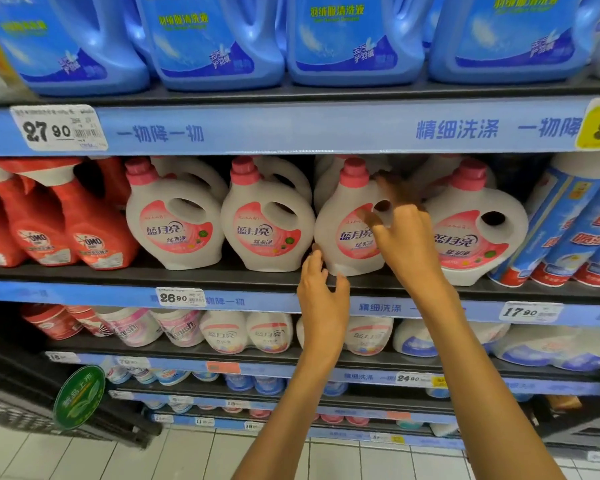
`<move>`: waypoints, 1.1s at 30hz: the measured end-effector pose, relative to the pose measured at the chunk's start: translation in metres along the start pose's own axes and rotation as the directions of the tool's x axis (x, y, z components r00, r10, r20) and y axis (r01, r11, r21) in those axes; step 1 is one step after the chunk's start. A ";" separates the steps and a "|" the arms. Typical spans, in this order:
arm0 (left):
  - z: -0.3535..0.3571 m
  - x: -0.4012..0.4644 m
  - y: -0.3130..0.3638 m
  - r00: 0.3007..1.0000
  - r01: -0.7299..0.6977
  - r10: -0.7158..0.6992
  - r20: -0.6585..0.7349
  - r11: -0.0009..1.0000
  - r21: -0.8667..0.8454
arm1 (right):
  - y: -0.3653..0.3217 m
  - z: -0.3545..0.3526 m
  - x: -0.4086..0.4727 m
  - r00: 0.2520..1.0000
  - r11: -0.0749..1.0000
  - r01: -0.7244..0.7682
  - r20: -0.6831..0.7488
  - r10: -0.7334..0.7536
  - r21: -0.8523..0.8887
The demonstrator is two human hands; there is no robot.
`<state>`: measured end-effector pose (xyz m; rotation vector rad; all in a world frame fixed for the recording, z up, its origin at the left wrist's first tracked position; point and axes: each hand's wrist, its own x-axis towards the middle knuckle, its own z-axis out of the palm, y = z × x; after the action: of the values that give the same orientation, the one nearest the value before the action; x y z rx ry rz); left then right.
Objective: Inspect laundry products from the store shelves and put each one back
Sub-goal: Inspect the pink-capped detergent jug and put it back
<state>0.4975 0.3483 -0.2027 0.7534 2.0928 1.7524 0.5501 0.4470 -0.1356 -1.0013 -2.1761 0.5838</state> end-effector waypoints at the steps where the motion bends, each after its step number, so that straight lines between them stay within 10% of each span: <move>1: -0.002 0.000 0.000 0.999 -0.013 0.011 0.050 0.999 0.033 | -0.002 0.001 -0.003 0.999 1.000 0.007 -0.048 -0.006 0.018; 6: -0.032 0.003 0.000 0.987 -0.161 0.156 0.040 0.941 0.299 | -0.036 0.013 -0.037 0.875 0.918 0.341 -0.425 -0.232 0.201; 11: -0.072 0.014 -0.008 0.970 -0.035 0.066 -0.235 0.990 0.134 | -0.064 0.044 -0.027 0.939 0.928 0.326 0.049 -0.340 0.178; 15: -0.093 0.032 -0.024 0.991 -0.002 0.026 -0.128 0.983 0.185 | -0.072 0.067 -0.021 0.924 0.943 0.333 0.210 -0.321 -0.024; 26: -0.117 0.054 -0.031 0.991 0.087 -0.058 0.120 0.963 -0.256 | -0.094 0.087 -0.039 0.962 0.971 0.236 -0.153 -0.228 0.037; 33: -0.161 0.025 -0.028 0.963 0.050 0.036 0.268 0.949 -0.310 | -0.103 0.052 -0.054 0.984 0.782 0.151 -0.167 -0.061 0.604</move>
<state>0.3835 0.2292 -0.1946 0.8341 1.5878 1.8033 0.4886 0.3364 -0.1269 -0.5339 -1.7115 1.0507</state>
